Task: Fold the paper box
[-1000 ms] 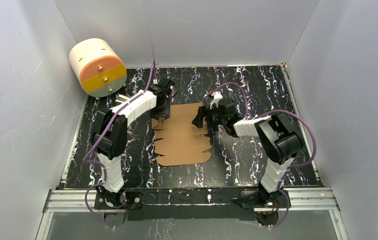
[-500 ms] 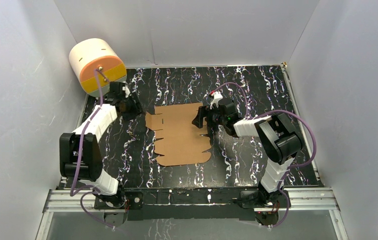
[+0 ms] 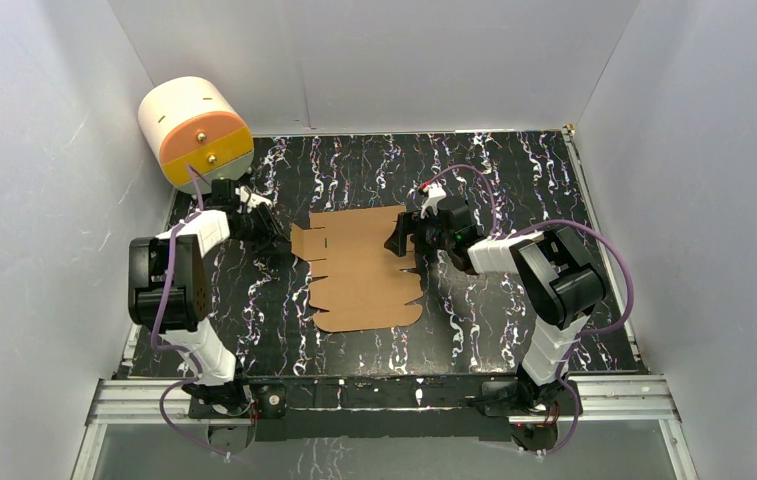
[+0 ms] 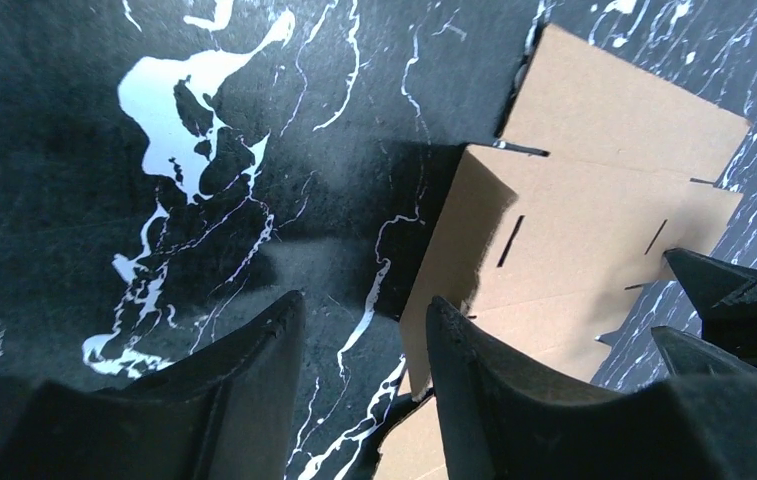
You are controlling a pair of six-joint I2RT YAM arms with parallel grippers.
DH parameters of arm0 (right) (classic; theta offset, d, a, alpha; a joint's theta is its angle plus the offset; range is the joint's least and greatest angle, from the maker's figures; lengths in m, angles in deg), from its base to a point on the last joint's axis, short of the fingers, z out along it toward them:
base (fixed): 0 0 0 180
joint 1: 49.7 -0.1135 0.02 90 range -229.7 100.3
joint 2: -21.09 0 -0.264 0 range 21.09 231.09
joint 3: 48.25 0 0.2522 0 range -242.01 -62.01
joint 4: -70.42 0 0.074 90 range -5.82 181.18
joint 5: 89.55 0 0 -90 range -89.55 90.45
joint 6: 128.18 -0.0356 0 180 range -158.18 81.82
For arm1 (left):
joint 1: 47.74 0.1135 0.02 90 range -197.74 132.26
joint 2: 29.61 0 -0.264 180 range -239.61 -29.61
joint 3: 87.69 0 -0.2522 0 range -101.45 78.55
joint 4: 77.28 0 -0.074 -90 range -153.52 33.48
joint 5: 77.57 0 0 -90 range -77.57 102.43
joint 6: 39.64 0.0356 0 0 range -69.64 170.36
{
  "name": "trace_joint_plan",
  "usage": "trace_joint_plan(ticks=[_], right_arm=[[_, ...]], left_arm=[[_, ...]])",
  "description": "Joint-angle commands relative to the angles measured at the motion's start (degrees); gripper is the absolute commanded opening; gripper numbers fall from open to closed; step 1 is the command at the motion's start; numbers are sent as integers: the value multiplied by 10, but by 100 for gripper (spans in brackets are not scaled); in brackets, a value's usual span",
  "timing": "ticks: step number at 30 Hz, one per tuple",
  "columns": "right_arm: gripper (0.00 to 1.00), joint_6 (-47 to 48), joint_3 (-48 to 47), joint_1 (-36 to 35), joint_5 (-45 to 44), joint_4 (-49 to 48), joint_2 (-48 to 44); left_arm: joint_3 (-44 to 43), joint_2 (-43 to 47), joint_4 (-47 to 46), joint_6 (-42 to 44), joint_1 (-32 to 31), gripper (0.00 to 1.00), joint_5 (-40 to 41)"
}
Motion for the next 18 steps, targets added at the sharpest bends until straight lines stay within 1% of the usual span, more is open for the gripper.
trace_joint_plan(ticks=[1,8,14,15,18], right_arm=[[99,-4,11,1,15,27,-3],[99,-5,10,1,26,23,2],[99,-10,10,1,31,19,7],[99,-11,10,1,33,19,8],[99,-11,10,1,34,18,8]], left_arm=[[4,-16,-3,-12,-1,44,-45],[8,-32,-13,-15,-7,44,-88],[2,-27,-18,-22,-24,47,-105],[1,-26,-20,-25,-38,48,-110],[1,-22,-23,-30,-50,48,-114]])
